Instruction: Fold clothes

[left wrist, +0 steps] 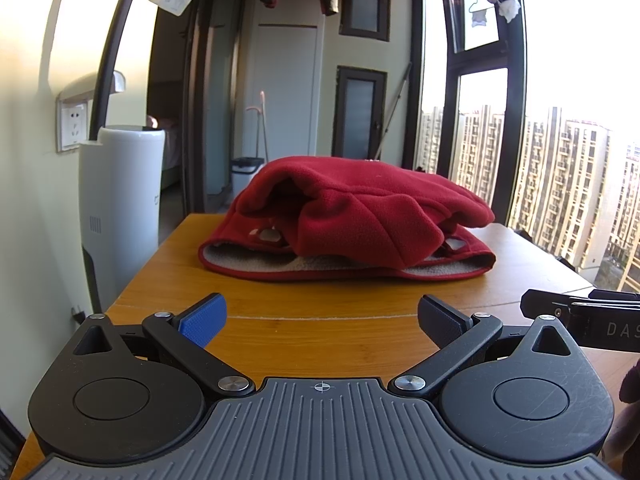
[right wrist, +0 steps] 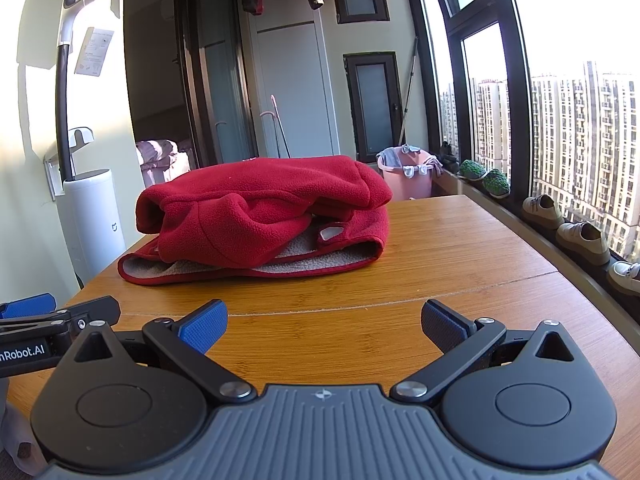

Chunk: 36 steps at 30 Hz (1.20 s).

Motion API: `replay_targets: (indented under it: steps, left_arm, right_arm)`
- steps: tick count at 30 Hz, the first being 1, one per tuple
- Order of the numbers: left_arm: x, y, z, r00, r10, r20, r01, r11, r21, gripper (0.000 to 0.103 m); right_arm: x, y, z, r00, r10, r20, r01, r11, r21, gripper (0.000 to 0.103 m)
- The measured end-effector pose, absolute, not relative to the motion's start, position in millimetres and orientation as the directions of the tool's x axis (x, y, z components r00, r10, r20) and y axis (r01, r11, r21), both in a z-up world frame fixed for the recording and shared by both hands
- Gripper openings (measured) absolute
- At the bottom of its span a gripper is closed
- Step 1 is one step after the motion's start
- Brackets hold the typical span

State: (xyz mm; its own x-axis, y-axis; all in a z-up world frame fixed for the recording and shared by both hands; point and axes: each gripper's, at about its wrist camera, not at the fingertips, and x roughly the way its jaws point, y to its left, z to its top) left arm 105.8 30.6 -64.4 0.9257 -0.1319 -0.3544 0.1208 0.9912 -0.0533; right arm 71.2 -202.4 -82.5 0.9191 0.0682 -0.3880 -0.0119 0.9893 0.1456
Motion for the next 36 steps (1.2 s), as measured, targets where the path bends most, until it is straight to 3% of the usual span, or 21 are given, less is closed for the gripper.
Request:
replay_targets:
  steps: [31, 36]
  left_arm:
    - [103.5, 30.7, -63.4, 0.930, -0.134, -0.342, 0.124, 0.991, -0.050, 0.103]
    - [107.2, 33.3, -62.5, 0.925, -0.148, -0.349, 0.141, 0.989, -0.048, 0.103]
  right_arm:
    - [71.5, -204.9, -82.9, 0.918, 0.070, -0.391, -0.007, 0.987, 0.162, 0.103]
    - [83.6, -218.0, -80.6, 0.894, 0.079, -0.440, -0.018, 0.990, 0.142, 0.103]
